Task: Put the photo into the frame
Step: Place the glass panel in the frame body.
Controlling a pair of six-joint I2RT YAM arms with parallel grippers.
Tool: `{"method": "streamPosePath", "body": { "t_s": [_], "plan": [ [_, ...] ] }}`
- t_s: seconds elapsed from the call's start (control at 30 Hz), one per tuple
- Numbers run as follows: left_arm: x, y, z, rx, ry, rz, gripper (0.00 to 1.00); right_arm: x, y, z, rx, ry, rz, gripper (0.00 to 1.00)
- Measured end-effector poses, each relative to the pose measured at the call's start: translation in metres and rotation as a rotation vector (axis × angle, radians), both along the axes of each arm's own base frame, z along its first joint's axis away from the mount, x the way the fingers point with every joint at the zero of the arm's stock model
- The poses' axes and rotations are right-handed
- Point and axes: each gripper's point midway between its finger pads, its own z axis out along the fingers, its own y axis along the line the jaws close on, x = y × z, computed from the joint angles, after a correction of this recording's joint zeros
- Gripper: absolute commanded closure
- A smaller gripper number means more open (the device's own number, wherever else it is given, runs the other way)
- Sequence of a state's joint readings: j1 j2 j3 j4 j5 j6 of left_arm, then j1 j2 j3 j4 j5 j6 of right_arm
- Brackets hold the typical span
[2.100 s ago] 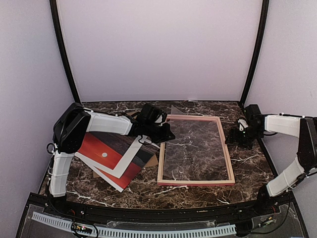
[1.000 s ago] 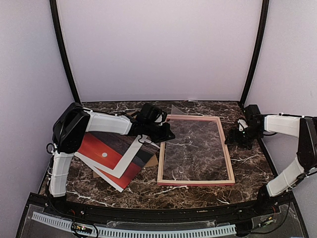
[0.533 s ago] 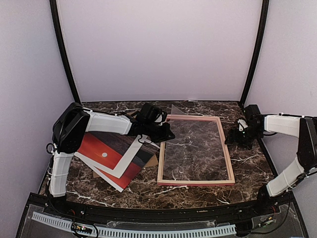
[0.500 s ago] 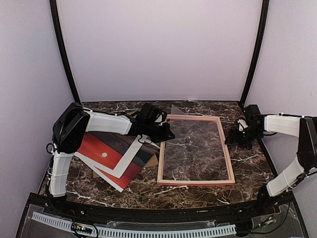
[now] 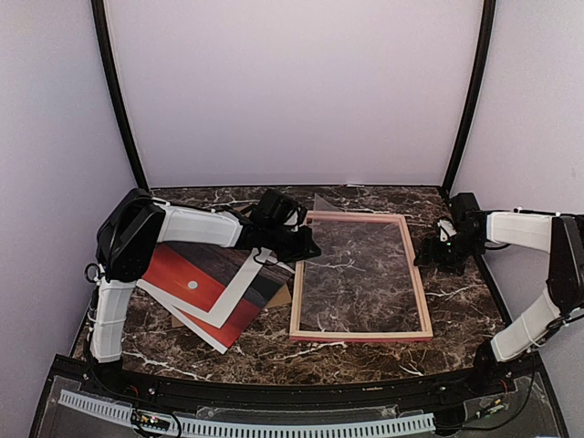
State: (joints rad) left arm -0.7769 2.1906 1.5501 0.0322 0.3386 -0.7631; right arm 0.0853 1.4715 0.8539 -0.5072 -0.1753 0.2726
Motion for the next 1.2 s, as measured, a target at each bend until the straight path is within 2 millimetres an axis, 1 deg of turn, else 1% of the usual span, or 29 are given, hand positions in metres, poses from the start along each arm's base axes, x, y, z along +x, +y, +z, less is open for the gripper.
{"method": "streamPosePath", "body": {
  "t_s": [0.97,1.07,1.2],
  "plan": [
    [0.000,0.000,0.001,-0.001,-0.001,0.000,1.00,0.000,0.000,0.000,-0.001,0.000,0.001,0.19],
    [0.000,0.000,0.003,-0.003,-0.003,0.000,1.00,0.000,0.000,0.000,-0.001,0.000,0.002,0.19],
    [0.000,0.000,0.010,-0.012,-0.012,0.000,1.00,0.000,0.000,0.000,-0.001,0.000,0.001,0.19]
  ]
}}
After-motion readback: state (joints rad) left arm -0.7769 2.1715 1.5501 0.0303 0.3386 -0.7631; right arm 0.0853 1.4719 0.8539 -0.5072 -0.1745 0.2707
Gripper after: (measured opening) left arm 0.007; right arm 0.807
